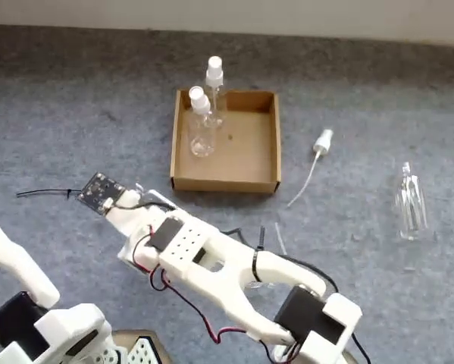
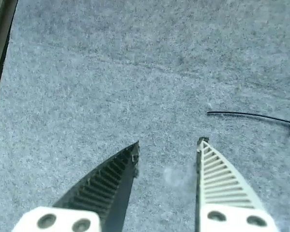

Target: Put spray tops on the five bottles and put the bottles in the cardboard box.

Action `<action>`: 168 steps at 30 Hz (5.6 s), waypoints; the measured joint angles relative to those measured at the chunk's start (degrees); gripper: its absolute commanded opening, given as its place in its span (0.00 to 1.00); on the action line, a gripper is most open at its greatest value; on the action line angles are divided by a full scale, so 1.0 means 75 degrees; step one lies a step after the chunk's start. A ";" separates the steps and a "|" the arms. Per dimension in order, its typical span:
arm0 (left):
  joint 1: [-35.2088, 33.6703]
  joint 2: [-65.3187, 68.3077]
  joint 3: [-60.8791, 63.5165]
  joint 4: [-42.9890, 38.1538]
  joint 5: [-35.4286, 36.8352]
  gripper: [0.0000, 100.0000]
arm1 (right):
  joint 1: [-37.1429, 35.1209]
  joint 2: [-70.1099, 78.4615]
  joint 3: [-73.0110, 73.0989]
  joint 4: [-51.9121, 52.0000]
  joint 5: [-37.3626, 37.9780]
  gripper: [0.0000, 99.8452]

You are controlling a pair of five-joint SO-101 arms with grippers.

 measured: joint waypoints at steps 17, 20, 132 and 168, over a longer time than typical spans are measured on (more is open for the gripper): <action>0.0047 0.0000 0.0152 0.0000 -0.0258 0.19 | 0.0527 0.0012 -0.4290 0.4970 0.0000 0.36; 0.0047 0.0000 0.0152 0.0000 -0.0258 0.19 | 0.0668 0.0012 -0.5474 0.6201 0.0539 0.36; 0.6353 -0.2403 0.4829 0.1289 -0.2368 0.18 | 1.2343 0.5146 -0.7678 0.5884 0.3950 0.01; 0.7033 -0.1430 0.5650 -0.0434 0.7560 0.18 | 1.2331 0.5146 -0.7678 0.6623 0.3716 0.01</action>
